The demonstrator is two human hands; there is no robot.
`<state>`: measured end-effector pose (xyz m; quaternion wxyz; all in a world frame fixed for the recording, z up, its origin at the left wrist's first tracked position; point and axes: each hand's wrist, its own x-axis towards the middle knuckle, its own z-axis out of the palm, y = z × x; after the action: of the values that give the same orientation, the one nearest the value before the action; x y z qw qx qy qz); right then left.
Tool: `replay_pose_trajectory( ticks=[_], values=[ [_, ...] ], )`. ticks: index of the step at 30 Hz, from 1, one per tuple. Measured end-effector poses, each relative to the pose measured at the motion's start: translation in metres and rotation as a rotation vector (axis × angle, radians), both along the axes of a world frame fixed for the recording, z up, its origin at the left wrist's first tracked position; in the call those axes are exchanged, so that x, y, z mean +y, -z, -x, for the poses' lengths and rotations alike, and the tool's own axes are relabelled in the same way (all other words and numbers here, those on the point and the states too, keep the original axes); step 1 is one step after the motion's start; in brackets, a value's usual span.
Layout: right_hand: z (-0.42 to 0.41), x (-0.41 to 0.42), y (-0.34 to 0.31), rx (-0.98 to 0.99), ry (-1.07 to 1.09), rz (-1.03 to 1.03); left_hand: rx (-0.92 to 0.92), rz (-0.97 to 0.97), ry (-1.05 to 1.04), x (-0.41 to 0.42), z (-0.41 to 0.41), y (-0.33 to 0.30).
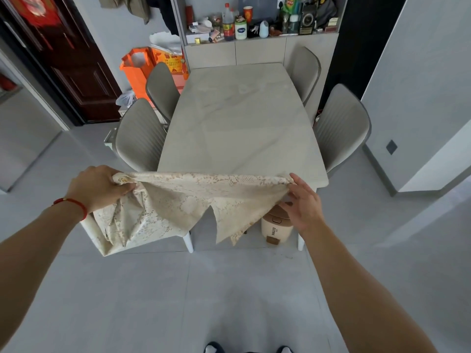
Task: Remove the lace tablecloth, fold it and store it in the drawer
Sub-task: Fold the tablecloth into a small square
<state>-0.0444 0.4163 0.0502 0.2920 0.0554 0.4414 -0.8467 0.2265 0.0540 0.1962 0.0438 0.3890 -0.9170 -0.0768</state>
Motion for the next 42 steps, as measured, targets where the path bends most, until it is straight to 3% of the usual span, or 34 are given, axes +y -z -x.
replay_pose_trajectory(
  ticks=[2, 5, 7, 13, 15, 20, 23, 25, 28, 33, 35, 38, 39, 40, 42],
  values=[
    [-0.01, -0.003, 0.005, -0.012, -0.047, -0.033, 0.021, -0.032, 0.021, 0.004, 0.005, -0.005],
    [-0.032, -0.015, 0.015, 0.253, -0.141, -0.384, 0.011, -0.117, 0.094, 0.01, 0.013, -0.014],
    [-0.032, -0.015, 0.017, 0.35, -0.17, -0.478, -0.005, -0.129, 0.107, 0.007, 0.017, -0.021],
    [-0.005, 0.006, 0.007, 0.312, -0.2, -0.587, -0.089, -0.081, 0.098, -0.009, 0.013, -0.032],
    [-0.002, 0.011, 0.003, 0.25, -0.215, -0.539, -0.115, -0.07, 0.101, -0.008, 0.011, -0.032],
    [0.006, 0.015, 0.002, -0.034, -0.218, -0.191, -0.178, -0.101, 0.069, -0.002, 0.006, -0.03],
    [0.009, 0.011, -0.002, -0.141, -0.235, -0.182, -0.153, -0.124, 0.081, 0.002, 0.007, -0.027],
    [0.007, 0.011, -0.01, -0.138, -0.284, -0.244, -0.137, -0.118, 0.089, 0.004, 0.008, -0.029],
    [0.01, 0.013, -0.014, 0.032, -0.225, -0.366, -0.122, -0.101, 0.118, 0.002, 0.008, -0.033],
    [0.023, 0.019, -0.016, 0.025, -0.034, -0.274, -0.168, -0.044, 0.192, 0.002, 0.012, -0.031],
    [0.024, 0.022, -0.019, 0.125, -0.083, -0.498, -0.191, -0.016, 0.208, 0.007, 0.018, -0.03],
    [0.008, 0.004, -0.038, 0.481, -0.109, -1.132, -0.256, 0.024, 0.263, 0.025, 0.035, -0.032],
    [-0.005, -0.012, -0.053, 0.662, -0.063, -1.158, -0.279, 0.034, 0.298, 0.036, 0.045, -0.032],
    [-0.022, -0.033, -0.07, 0.865, -0.061, -1.041, -0.301, 0.037, 0.334, 0.049, 0.056, -0.031],
    [-0.06, -0.077, -0.103, 1.208, -0.321, -0.694, -0.334, 0.042, 0.394, 0.077, 0.08, -0.029]
  ],
)
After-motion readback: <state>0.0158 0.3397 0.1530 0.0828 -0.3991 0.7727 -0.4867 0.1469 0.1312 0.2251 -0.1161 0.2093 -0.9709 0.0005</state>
